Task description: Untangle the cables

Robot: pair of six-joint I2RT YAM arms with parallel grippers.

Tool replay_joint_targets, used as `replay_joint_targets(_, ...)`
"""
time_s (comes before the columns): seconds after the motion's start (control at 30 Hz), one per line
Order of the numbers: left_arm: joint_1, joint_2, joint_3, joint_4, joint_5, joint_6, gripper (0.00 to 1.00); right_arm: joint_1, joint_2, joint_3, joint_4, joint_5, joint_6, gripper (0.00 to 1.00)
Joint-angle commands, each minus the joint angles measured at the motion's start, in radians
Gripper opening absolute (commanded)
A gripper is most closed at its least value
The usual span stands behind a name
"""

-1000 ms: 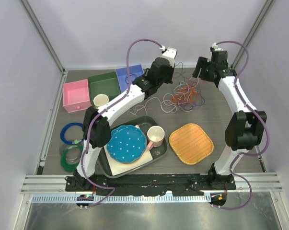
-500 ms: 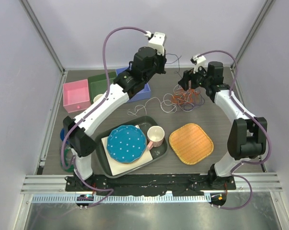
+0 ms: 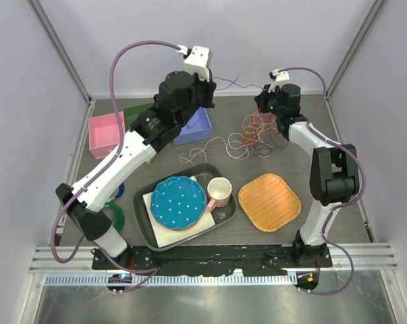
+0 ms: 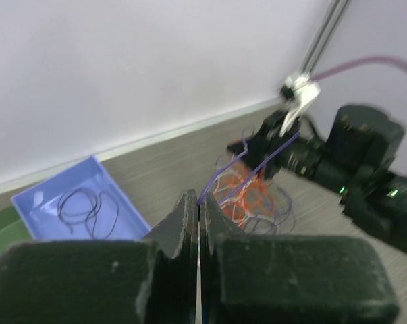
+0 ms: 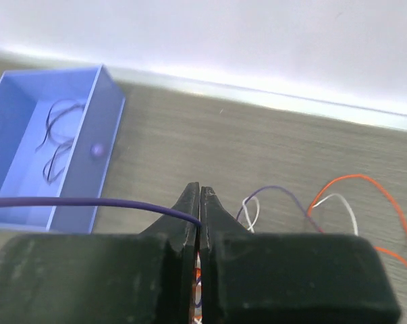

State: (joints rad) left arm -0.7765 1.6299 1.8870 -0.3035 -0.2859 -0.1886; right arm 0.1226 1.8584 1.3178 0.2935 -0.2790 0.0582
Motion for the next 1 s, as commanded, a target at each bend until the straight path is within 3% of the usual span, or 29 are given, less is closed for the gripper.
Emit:
replay_joint_targets(0.0, 0.008, -0.073, -0.148, 0.072, -0.078, 0.031, 0.00, -0.003, -0.097, 0.098, 0.107, 0.181, 0.058, 0.01)
replay_joint_targets(0.2, 0.023, -0.070, -0.259, 0.096, -0.079, 0.002, 0.00, -0.003, -0.197, 0.234, 0.035, 0.236, 0.016, 0.01)
replay_joint_targets(0.43, 0.048, -0.047, -0.255, 0.090, -0.047, -0.008, 0.00, -0.003, -0.338, 0.343, 0.029, 0.265, 0.035, 0.01)
replay_joint_targets(0.63, 0.049, -0.042, -0.307, 0.158, 0.091, -0.005, 0.00, -0.001, -0.412, 0.353, -0.065, 0.017, 0.276, 0.01)
replay_joint_targets(0.8, 0.051, 0.007, -0.295, 0.149, 0.226, 0.003, 0.00, 0.003, -0.416, 0.363, -0.092, -0.040, 0.344, 0.01)
replay_joint_targets(0.9, 0.049, 0.030, -0.307, 0.156, 0.263, 0.050, 0.23, 0.006, -0.421, 0.360, -0.169, -0.005, 0.293, 0.01)
replay_joint_targets(0.97, 0.049, 0.041, -0.325, 0.159, 0.283, 0.090, 0.57, 0.008, -0.430, 0.337, -0.235, 0.055, 0.253, 0.01)
